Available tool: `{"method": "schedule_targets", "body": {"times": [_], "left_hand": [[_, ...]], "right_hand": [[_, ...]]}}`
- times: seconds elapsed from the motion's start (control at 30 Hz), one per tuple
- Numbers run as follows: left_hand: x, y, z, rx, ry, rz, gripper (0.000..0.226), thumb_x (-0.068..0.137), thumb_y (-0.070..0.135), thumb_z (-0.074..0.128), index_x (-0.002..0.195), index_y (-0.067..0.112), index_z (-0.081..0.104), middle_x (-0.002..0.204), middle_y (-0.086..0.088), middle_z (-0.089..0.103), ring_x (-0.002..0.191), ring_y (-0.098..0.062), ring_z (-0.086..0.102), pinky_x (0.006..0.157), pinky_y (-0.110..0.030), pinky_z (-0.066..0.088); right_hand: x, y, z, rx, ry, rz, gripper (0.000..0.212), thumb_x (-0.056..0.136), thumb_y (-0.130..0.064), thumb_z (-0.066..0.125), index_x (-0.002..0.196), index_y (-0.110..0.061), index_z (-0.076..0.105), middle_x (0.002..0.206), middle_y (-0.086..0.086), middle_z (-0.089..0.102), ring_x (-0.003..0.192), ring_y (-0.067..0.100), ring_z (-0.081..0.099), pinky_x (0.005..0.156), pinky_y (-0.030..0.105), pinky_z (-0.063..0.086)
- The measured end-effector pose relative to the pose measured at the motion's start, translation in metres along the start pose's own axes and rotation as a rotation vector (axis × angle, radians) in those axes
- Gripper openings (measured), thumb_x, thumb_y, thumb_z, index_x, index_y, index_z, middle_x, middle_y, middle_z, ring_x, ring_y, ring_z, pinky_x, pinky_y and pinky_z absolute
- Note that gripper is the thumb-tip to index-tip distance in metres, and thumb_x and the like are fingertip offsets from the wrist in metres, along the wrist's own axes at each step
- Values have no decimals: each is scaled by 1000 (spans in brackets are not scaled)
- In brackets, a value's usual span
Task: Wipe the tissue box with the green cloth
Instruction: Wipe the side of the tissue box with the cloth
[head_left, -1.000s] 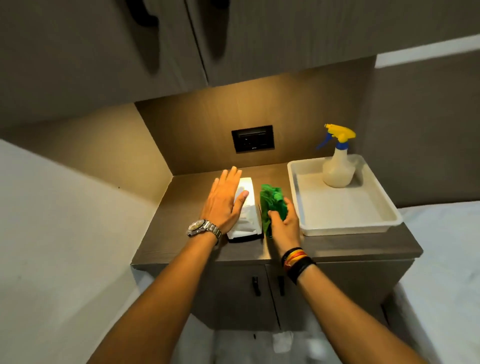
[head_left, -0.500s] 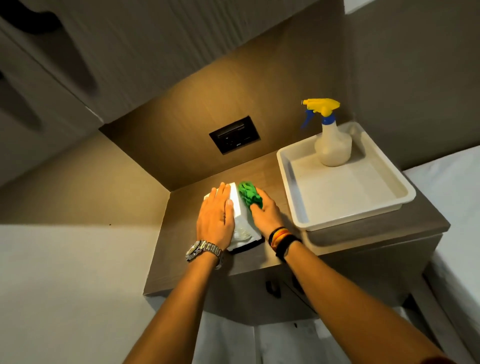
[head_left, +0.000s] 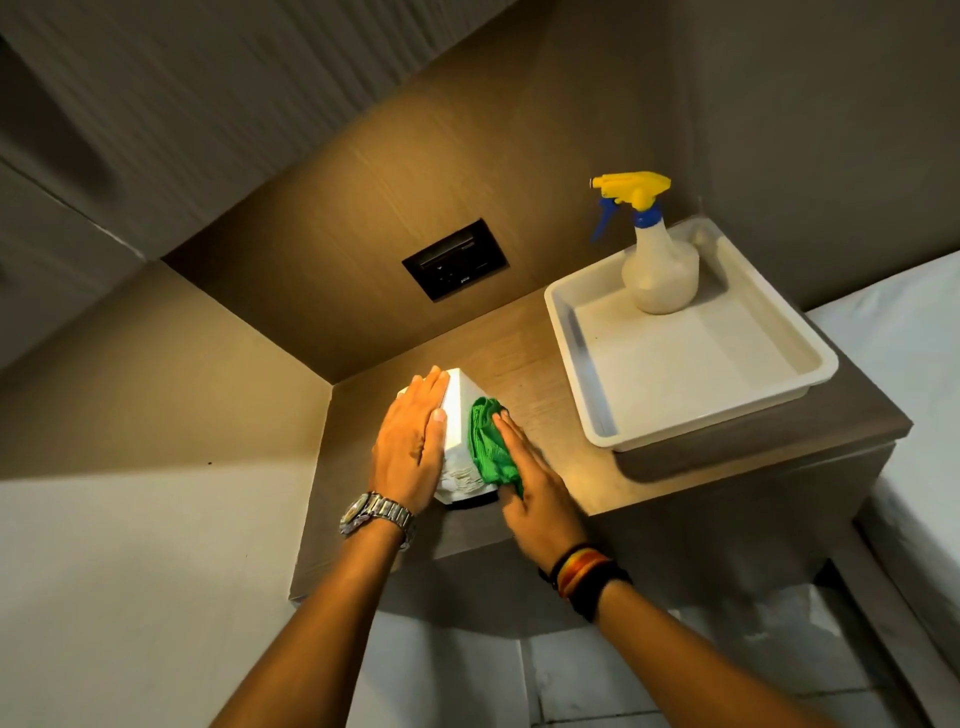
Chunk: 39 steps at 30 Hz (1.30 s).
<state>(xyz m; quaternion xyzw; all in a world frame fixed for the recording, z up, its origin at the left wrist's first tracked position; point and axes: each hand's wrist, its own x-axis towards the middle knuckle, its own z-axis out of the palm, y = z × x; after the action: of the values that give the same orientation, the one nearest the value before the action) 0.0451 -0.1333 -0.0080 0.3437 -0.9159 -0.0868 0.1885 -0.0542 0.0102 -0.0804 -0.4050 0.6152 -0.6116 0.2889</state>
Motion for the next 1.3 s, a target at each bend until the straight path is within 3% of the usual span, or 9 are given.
{"method": "schedule_targets", "body": {"times": [0.17, 0.27, 0.5, 0.63, 0.73, 1.0, 1.17, 1.3], "left_hand": [[-1, 1, 1, 1, -3, -9, 58, 104, 49, 23, 157, 29, 35, 161, 11, 29, 151, -11, 25, 124, -42, 22], [-1, 4, 1, -10, -1, -36, 64, 103, 51, 22, 158, 23, 38, 162, 5, 34, 151, -16, 28, 124, -40, 21], [1, -1, 1, 14, -18, 1, 58, 106, 43, 22, 158, 22, 39, 163, 1, 36, 153, -16, 27, 126, -38, 19], [-2, 2, 0, 28, -20, -34, 64, 103, 50, 21, 158, 22, 38, 163, -1, 37, 152, -20, 30, 123, -41, 20], [-1, 3, -3, 33, -36, -34, 65, 103, 52, 20, 158, 23, 37, 163, 0, 36, 152, -20, 30, 124, -42, 21], [4, 14, -17, 74, -186, -24, 69, 101, 48, 18, 162, 17, 26, 168, -4, 25, 156, -24, 20, 126, -38, 9], [15, 74, -5, 94, -138, 67, 68, 101, 41, 16, 162, 13, 25, 169, -7, 21, 157, -24, 14, 126, -35, 4], [22, 128, 47, 105, -266, 130, 61, 108, 36, 20, 164, 11, 17, 171, -9, 12, 158, -25, 8, 126, -35, 1]], "right_hand": [[67, -12, -5, -27, 29, 88, 80, 85, 8, 48, 151, -31, 27, 156, 1, 36, 143, 22, 35, 115, 47, 34], [83, -20, -4, 37, 39, 41, 77, 83, 13, 44, 149, -25, 34, 154, 2, 41, 142, 23, 38, 114, 46, 38], [4, -16, 5, -22, 18, -170, 83, 85, 12, 44, 149, -38, 27, 160, -11, 27, 148, 8, 22, 116, 35, 32], [-26, -2, -9, -8, -25, -108, 80, 83, 15, 44, 145, -36, 38, 154, -18, 32, 143, 6, 32, 109, 36, 44], [-24, -14, -34, -60, 39, -112, 76, 84, 15, 47, 144, -32, 43, 153, -13, 38, 141, 7, 37, 108, 32, 45], [50, -70, -138, -507, 120, -185, 74, 79, 13, 47, 145, -23, 44, 152, 0, 44, 138, 16, 42, 116, 23, 25], [78, -50, -194, -959, 23, -72, 68, 85, 9, 41, 146, -21, 39, 153, 4, 42, 139, 31, 39, 116, 41, 33], [66, -45, -206, -1080, -79, 69, 49, 94, -7, 44, 140, -22, 45, 145, 11, 49, 126, 36, 50, 104, 44, 45]]}}
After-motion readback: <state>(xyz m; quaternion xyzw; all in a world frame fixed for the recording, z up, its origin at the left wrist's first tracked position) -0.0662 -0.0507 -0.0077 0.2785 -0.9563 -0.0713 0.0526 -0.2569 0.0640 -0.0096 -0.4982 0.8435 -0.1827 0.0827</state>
